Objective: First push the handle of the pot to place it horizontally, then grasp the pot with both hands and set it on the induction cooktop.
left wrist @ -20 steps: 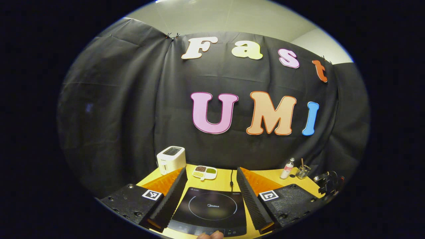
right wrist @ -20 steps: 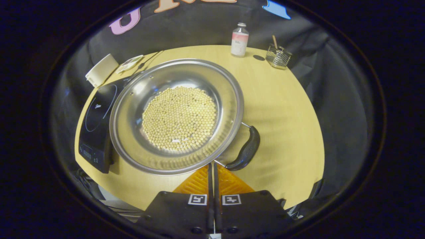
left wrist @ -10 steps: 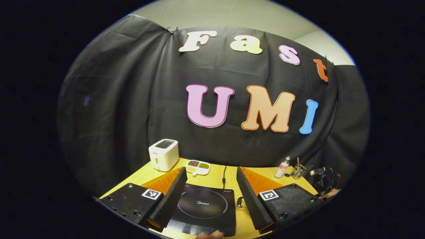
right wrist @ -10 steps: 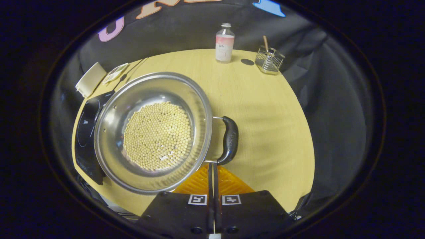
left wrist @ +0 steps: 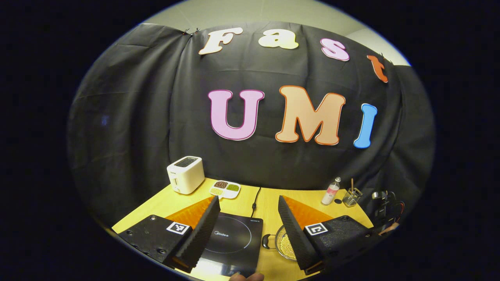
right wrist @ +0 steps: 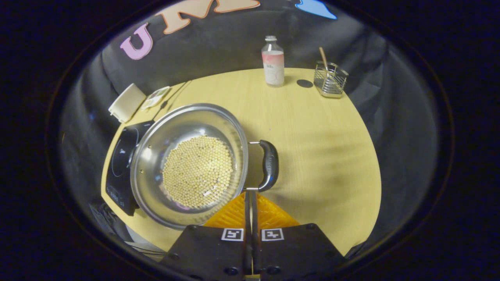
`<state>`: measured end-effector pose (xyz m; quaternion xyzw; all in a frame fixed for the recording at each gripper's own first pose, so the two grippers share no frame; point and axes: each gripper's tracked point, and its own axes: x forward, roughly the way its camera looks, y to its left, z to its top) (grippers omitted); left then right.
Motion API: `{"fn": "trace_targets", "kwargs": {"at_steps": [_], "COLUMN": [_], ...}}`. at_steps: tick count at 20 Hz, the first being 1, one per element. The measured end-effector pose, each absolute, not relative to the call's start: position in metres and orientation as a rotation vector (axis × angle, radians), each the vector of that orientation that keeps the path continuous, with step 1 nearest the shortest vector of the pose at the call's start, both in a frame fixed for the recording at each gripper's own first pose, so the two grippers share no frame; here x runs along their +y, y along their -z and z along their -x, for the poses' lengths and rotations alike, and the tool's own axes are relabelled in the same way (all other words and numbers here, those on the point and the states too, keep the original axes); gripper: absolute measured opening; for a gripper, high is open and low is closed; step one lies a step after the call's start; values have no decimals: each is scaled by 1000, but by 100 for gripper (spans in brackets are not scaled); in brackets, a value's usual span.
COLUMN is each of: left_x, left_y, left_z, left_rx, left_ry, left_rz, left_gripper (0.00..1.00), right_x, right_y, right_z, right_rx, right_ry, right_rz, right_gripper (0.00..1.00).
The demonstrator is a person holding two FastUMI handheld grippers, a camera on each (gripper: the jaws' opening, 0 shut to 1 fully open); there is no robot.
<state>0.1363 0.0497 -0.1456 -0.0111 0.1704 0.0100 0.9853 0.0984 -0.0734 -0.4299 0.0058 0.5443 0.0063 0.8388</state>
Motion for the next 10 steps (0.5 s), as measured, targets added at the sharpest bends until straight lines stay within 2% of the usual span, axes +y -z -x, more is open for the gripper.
{"fn": "trace_targets", "kwargs": {"at_steps": [1,2,3,5,10], "left_x": [45,40,35,24,-6], "left_y": [147,150,155,168,215], "left_z": [-141,-144,-146,-149,-151], "left_rx": [346,354,369,400,512], "left_ry": [-26,-33,-39,-38,67], "left_rz": [14,12,19,37,16], "left_gripper": [92,92,92,92,92], "right_x": [-76,-78,-81,-89,-88], "right_y": [426,422,418,411,401], "right_z": [-105,-108,-112,-122,-132], "right_rx": [1118,1093,1070,1015,958], "right_ry": [-20,-22,-20,-2,33], "right_rz": [-24,-23,-15,18,18], "right_gripper": [3,0,2,0,5]}}
